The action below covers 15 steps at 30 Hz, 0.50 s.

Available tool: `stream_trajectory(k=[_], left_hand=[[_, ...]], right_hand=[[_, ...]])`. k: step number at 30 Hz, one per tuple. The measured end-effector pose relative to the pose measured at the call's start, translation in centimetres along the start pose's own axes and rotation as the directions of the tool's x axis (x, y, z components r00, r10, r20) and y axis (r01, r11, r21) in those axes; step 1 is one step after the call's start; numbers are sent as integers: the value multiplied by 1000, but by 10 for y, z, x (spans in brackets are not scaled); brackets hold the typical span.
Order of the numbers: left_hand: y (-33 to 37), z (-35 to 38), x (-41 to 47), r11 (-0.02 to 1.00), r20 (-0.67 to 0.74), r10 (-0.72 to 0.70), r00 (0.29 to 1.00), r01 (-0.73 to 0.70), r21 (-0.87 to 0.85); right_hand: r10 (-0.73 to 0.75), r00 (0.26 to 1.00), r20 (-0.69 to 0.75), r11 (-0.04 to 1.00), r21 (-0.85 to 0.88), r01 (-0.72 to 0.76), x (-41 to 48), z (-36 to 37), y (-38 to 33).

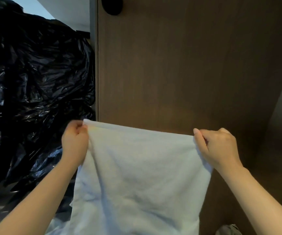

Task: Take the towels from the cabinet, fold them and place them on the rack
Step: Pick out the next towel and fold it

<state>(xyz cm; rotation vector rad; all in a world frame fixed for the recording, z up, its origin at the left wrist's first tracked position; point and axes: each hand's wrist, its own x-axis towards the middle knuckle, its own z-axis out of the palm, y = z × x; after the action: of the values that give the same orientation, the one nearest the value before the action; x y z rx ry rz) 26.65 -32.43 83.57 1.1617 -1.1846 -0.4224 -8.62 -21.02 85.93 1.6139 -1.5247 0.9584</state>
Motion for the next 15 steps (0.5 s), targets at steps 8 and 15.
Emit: stream_trajectory(k=[8, 15], left_hand=[[-61, 21, -36, 956, 201, -36, 979, -25, 291], [-68, 33, -93, 972, 456, 36, 889, -137, 192]], right_hand=[[183, 688, 702, 979, -196, -60, -61, 60, 14], [176, 548, 817, 935, 36, -354, -107, 77, -9]])
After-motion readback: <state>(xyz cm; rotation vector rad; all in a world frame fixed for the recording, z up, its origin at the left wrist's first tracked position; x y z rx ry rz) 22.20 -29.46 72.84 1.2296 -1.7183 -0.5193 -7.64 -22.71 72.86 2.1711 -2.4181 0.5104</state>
